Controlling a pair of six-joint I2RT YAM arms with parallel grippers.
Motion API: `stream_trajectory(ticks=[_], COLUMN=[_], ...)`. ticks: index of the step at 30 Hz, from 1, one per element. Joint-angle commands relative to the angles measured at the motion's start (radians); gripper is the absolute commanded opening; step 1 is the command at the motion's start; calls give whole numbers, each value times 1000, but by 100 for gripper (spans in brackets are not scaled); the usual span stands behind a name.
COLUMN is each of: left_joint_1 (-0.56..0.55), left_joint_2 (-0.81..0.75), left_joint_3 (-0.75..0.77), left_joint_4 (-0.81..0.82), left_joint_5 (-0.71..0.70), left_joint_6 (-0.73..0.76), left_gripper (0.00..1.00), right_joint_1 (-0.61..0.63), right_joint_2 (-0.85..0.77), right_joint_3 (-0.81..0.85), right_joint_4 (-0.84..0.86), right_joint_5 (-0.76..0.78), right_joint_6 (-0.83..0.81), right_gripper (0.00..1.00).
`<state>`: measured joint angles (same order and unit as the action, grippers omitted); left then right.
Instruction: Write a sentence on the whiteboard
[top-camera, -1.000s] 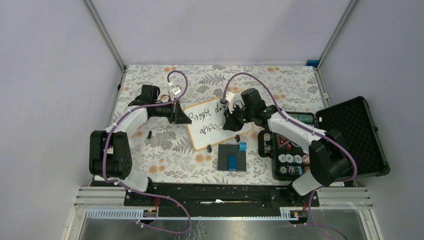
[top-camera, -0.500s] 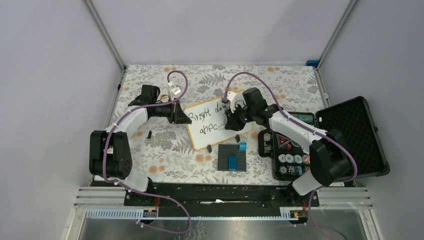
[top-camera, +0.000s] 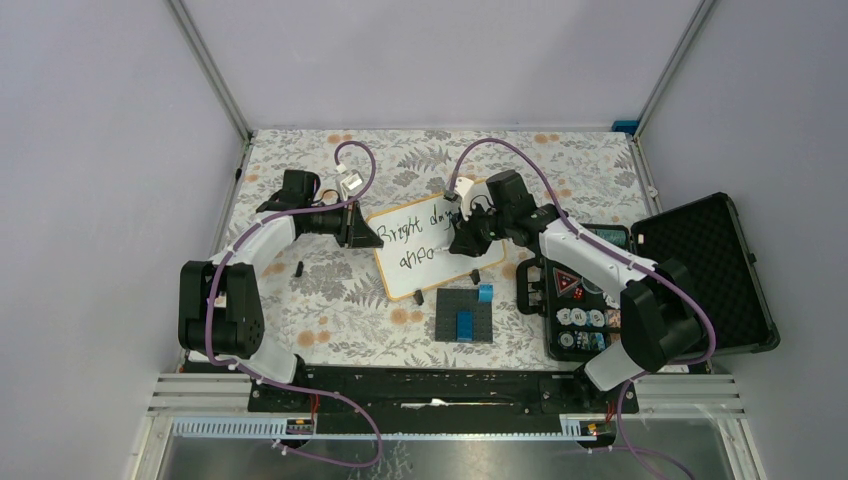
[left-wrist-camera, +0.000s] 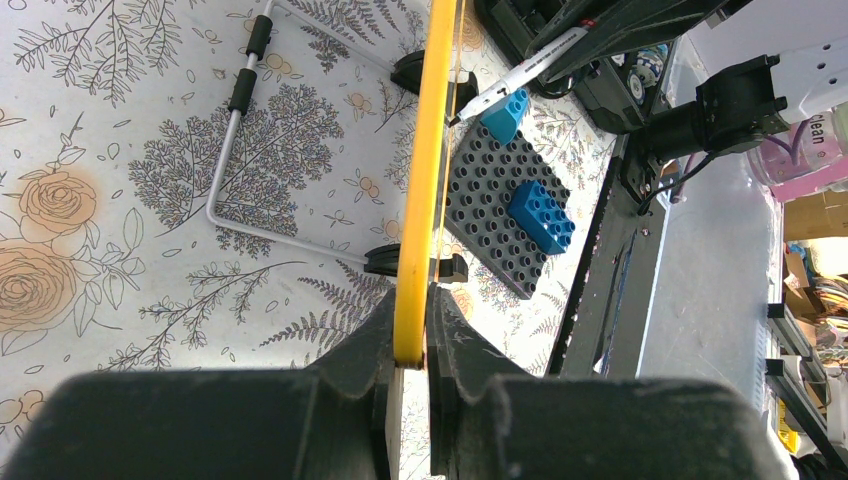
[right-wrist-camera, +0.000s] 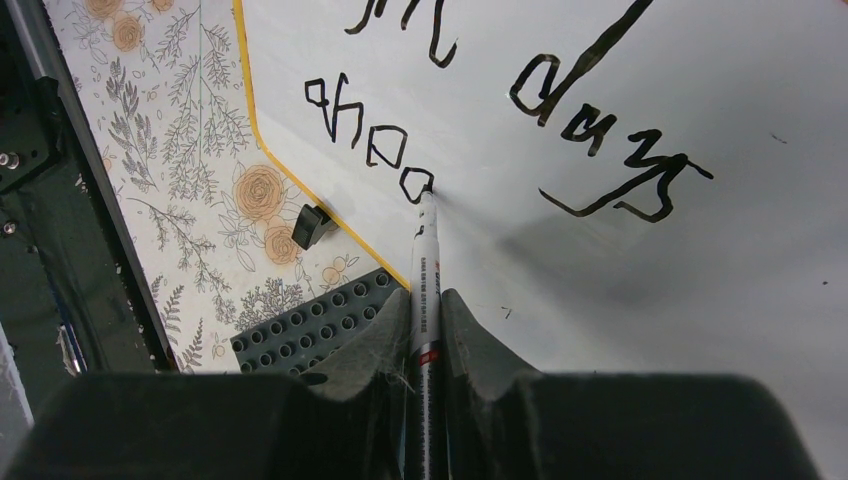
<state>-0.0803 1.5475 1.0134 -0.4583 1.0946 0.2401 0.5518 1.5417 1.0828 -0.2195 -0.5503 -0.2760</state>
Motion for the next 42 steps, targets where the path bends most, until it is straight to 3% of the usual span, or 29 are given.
stream_trajectory(ticks=[1, 19, 26, 42], left_joint_1=[-7, -7, -7, -7], left_joint_2=[14, 18, 12, 11], left_joint_3=[17, 21, 17, 23], left_joint_4=[15, 15, 14, 9], left_joint_5=[-109, -111, -113, -108], left_joint_6=[88, 87, 88, 90], left_gripper=[0, 0, 0, 0], right_joint_1=[-12, -10, -12, -36], right_joint_2=[-8, -39, -96, -65], right_joint_3=[13, -44, -35, -27], right_joint_4=[32, 26, -30, 9], right_joint_5=[16, 4, -67, 30], right_joint_6=[-10, -20, 8, 5], right_gripper=[0, 0, 0, 0])
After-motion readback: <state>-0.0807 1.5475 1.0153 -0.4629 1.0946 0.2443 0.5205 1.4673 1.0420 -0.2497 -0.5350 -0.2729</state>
